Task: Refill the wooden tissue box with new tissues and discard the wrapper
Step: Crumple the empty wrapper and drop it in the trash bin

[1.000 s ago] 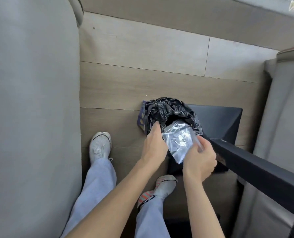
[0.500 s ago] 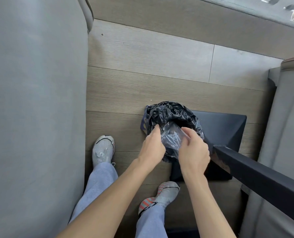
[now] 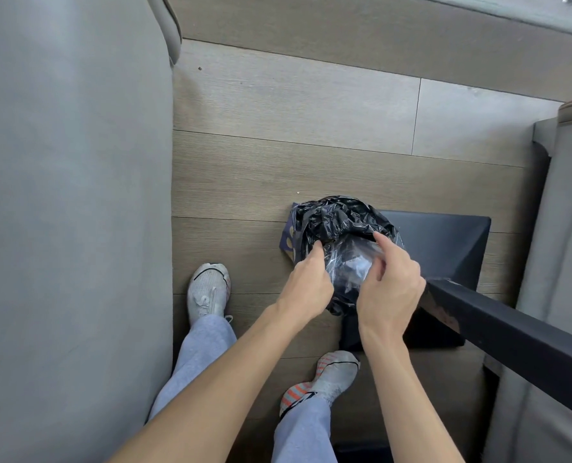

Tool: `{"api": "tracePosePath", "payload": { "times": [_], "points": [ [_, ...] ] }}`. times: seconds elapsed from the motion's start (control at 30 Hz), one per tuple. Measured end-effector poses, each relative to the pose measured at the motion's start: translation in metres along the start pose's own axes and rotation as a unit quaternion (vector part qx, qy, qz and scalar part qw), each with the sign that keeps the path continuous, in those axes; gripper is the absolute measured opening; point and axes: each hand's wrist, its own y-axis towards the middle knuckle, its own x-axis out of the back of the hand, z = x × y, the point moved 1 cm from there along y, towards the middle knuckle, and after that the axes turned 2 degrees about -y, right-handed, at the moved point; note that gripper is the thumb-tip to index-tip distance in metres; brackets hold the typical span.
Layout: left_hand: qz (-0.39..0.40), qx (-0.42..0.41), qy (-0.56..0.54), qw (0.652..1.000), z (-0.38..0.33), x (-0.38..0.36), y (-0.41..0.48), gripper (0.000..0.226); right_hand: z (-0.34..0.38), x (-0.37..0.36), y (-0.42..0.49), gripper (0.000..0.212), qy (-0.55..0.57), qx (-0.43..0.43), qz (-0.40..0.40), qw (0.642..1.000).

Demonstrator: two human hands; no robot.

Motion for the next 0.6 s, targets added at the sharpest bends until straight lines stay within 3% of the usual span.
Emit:
{"api": "tracePosePath", "payload": {
  "times": [0.13, 0.27, 0.37, 0.5, 0.6],
  "points": [
    [0.002, 0.001, 0.007, 1.0, 0.003, 0.001, 0.001, 0.062, -0.007, -0.006, 0.002, 0.05, 0.102, -0.078, 0.061, 0.99],
    [-0.015, -0.003, 0.01, 1.0, 0.006, 0.01, 0.003, 0.062, -0.03, 0.008, 0.011, 0.057, 0.119, -0.134, 0.04, 0.983],
    [-0.017, -0.006, 0.012, 1.0, 0.008, 0.014, 0.006, 0.059, -0.037, 0.018, 0.009, 0.053, 0.114, -0.102, 0.005, 0.988],
    [0.004, -0.013, 0.019, 1.0, 0.005, 0.012, 0.005, 0.058, -0.017, 0.007, -0.004, 0.043, 0.041, -0.027, -0.104, 0.993],
    [-0.004, -0.019, 0.025, 0.999, 0.004, 0.009, 0.006, 0.057, 0.003, -0.011, -0.014, 0.043, 0.011, 0.004, -0.11, 0.994]
  ]
}}
